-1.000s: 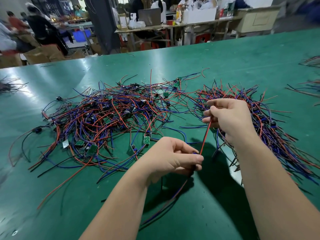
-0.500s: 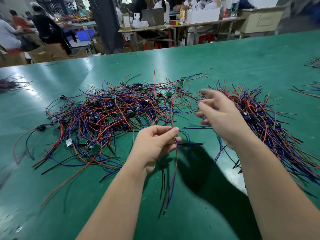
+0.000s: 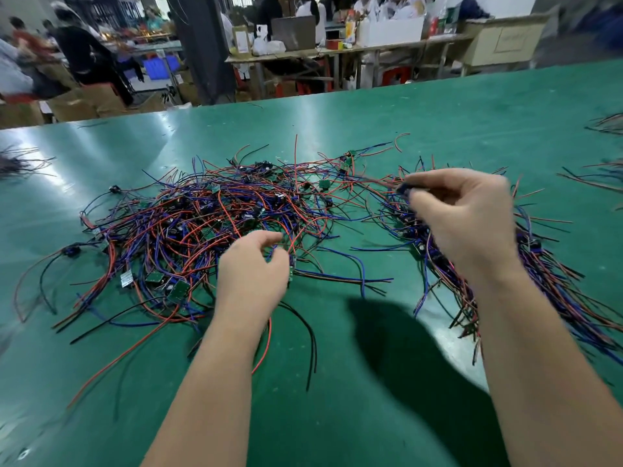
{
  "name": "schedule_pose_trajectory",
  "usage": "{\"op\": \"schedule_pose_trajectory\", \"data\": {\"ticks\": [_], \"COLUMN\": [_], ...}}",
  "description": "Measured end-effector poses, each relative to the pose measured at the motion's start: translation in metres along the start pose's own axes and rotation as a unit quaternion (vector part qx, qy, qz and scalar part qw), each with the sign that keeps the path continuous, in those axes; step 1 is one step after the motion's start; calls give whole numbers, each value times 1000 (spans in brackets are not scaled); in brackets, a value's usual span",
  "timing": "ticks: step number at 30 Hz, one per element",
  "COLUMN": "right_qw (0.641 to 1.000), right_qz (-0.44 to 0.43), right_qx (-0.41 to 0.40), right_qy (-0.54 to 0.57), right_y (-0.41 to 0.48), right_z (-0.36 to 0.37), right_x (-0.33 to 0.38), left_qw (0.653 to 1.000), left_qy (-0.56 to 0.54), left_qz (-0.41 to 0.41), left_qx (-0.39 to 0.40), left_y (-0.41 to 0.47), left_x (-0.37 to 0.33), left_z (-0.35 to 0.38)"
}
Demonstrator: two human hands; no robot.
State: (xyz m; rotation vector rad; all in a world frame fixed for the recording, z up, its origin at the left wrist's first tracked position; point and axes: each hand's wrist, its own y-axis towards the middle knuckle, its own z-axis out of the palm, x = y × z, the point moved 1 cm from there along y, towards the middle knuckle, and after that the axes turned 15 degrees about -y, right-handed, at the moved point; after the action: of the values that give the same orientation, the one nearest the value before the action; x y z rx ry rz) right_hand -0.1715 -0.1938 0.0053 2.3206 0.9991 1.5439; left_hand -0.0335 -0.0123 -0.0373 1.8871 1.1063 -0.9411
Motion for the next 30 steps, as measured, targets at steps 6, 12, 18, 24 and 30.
{"op": "schedule_pose_trajectory", "data": {"ticks": [6,12,18,24,30], "right_qw": [972,979,981,973,899], "right_qz": [50,-27,-13,29,121], "right_qx": [-72,17,149,226,318], "right_qy": [-219,-203,-122,-25,277], "right_y": [11,-3,-18,-25,-31], "right_z": [-19,6,30,38,41], "right_x": [-19,-2,5,8,19], "left_qw": [967,988,990,904,890], "left_qy": [203,123,-98,-375,-420], "left_qz": [-126,-64,72,139,178], "left_qx": [87,63,-71,-150,6], "left_y": [6,6,6,3,-12], "left_x": [18,17,4,-11,-24], "left_z": [-10,-9,-11,-15,-6]}}
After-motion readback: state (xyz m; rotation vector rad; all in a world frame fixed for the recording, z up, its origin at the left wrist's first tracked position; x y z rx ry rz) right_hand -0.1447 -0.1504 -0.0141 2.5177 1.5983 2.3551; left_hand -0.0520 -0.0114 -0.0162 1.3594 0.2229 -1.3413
